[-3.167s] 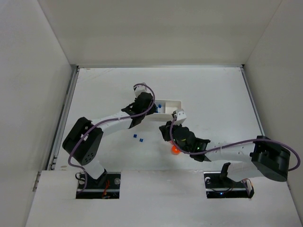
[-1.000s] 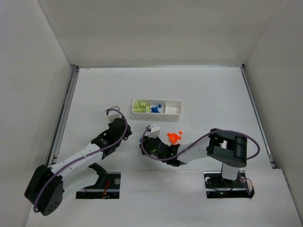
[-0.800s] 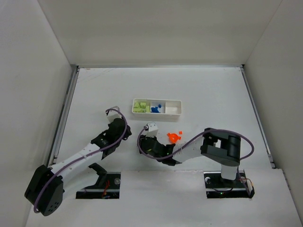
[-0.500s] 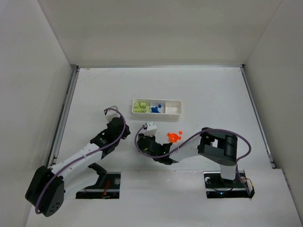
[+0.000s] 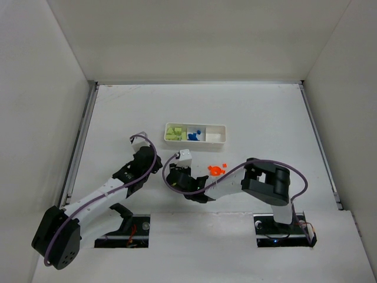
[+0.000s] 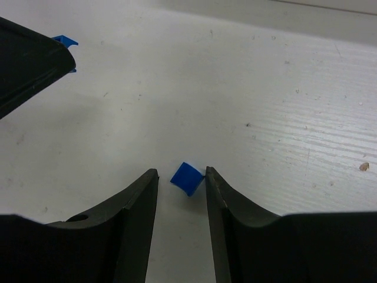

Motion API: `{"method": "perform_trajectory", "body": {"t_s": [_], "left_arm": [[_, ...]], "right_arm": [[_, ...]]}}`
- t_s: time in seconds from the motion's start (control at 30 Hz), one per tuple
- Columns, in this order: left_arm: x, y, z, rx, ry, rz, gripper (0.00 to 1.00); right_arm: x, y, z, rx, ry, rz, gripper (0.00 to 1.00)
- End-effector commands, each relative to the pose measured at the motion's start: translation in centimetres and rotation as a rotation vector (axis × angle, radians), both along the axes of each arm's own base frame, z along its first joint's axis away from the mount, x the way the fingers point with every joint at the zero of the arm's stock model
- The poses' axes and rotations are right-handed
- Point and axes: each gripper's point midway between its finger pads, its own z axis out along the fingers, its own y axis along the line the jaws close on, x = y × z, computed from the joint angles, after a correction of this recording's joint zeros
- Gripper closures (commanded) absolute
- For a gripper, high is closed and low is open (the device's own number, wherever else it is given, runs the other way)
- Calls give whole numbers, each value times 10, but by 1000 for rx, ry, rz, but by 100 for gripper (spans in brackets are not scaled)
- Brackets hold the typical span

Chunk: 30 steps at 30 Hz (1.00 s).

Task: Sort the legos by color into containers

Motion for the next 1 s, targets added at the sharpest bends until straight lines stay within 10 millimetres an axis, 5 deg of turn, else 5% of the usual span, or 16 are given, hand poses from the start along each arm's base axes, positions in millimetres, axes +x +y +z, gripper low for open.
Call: {"method": "perform_trajectory", "body": {"t_s": [0.0, 0.27, 0.43, 0.73, 0.97], "left_arm": [[2, 1, 2, -6, -16, 3, 88], [5, 5, 7, -14, -29, 22, 88], [11, 0, 20, -29, -55, 15, 88], [35, -51, 56, -79, -119, -72, 88], [71, -120, 76, -111, -159, -168, 87]], "right_arm": [[-1, -4, -17, -62, 25, -2, 56], [-1, -9, -28, -92, 30, -9, 68], [-2, -18, -16, -73, 12, -25, 76], [-10, -49, 35, 65, -28, -26, 76], [-8, -95, 62, 158, -46, -76, 76]]}}
